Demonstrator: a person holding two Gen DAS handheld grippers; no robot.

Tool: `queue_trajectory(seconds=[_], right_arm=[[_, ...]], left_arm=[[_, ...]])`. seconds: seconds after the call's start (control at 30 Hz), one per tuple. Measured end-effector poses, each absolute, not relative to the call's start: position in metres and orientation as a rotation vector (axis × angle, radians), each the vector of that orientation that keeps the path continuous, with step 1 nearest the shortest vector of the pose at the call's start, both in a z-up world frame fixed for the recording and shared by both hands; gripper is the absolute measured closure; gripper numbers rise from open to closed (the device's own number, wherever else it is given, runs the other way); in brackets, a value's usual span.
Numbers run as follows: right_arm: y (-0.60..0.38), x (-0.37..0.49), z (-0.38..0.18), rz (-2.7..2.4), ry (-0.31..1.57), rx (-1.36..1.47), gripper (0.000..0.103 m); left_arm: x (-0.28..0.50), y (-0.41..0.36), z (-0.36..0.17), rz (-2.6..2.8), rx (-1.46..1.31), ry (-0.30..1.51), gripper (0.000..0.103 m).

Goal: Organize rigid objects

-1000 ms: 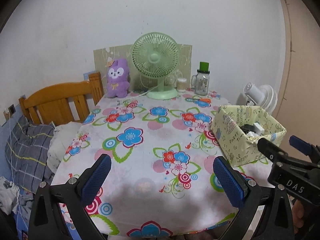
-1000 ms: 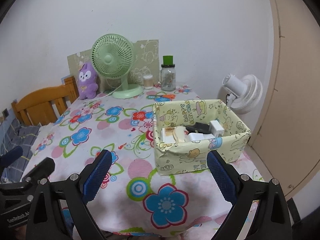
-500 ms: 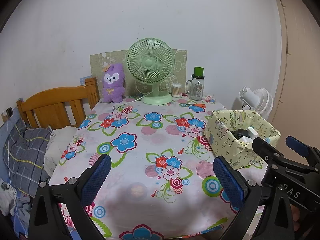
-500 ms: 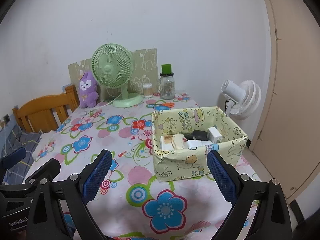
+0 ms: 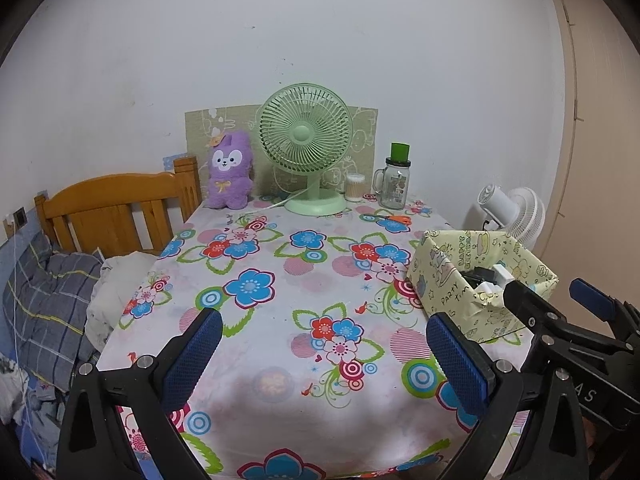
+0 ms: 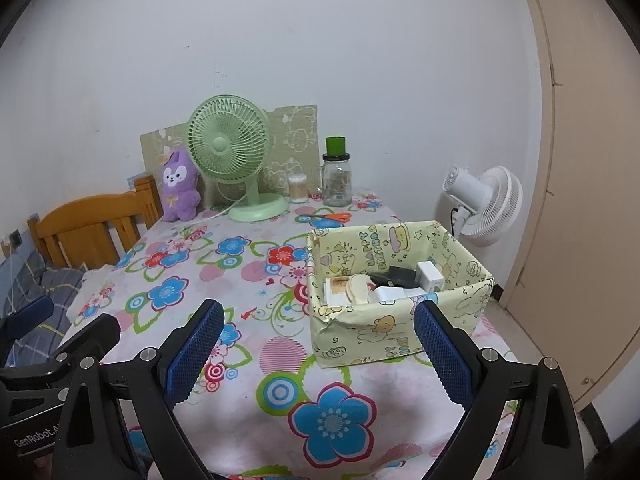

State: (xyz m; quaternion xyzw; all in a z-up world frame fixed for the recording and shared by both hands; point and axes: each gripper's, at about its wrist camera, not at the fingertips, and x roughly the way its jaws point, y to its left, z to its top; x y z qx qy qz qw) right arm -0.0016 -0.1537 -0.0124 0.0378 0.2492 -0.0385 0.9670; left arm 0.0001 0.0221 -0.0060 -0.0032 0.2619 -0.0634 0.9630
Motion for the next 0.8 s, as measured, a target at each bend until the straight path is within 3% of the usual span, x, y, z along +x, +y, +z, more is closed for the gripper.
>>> queue_trajectory(seconds=[0.8], right_arm=[[-0.1524,-0.0017,-0.013,-0.084,0.509,0.071,0.006]], left_arm=[[-0.0008,0.026,-0.009,-0.119,-0.012,0.537,0.0]])
